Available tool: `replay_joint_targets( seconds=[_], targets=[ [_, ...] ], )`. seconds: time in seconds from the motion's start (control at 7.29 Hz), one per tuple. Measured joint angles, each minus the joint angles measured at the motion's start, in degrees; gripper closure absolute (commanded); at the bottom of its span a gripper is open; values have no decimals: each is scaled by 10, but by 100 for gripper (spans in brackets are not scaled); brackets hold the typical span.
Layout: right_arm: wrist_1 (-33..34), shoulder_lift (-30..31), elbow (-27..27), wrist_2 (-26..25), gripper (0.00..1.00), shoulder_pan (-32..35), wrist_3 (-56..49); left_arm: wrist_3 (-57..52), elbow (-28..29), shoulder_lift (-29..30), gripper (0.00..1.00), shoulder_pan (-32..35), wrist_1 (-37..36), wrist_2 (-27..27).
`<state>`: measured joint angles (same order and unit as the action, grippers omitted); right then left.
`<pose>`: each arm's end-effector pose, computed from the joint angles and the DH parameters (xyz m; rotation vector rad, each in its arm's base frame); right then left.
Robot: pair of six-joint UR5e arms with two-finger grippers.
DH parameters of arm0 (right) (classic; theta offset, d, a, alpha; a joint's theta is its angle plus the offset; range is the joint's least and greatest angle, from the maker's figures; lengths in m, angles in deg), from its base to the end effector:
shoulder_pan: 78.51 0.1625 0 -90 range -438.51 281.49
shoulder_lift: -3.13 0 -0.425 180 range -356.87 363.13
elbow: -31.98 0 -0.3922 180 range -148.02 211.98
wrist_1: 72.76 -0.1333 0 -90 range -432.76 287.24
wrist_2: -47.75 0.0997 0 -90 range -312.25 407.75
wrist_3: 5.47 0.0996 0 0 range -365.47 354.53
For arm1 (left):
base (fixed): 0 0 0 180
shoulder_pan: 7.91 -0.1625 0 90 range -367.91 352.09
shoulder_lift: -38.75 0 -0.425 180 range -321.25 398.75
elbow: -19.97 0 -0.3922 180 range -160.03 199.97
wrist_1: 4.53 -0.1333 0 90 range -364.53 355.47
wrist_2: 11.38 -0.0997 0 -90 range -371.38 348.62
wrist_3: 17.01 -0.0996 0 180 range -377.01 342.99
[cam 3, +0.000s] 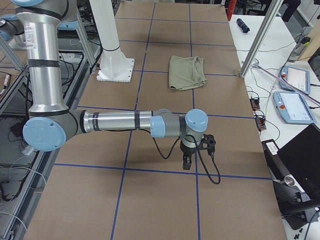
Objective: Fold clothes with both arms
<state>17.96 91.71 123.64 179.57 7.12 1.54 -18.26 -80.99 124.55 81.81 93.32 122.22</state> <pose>0.0282 -0.5085 0.6364 -0.0332 -0.7301 0.0290 -0.0623 -0.4733 0.5848 0.2490 0.7549 0.1223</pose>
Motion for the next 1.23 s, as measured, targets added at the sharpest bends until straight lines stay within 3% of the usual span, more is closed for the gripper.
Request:
replay_joint_targets(
  seconds=[0.69, 1.23],
  targets=[
    [-2, 13, 20, 14, 0, -20, -1, 0, 14, 1, 0, -2, 3, 0],
    [57, 32, 108, 15, 0, -20, 0, 0, 11, -2, 0, -3, 0, 7]
  ],
)
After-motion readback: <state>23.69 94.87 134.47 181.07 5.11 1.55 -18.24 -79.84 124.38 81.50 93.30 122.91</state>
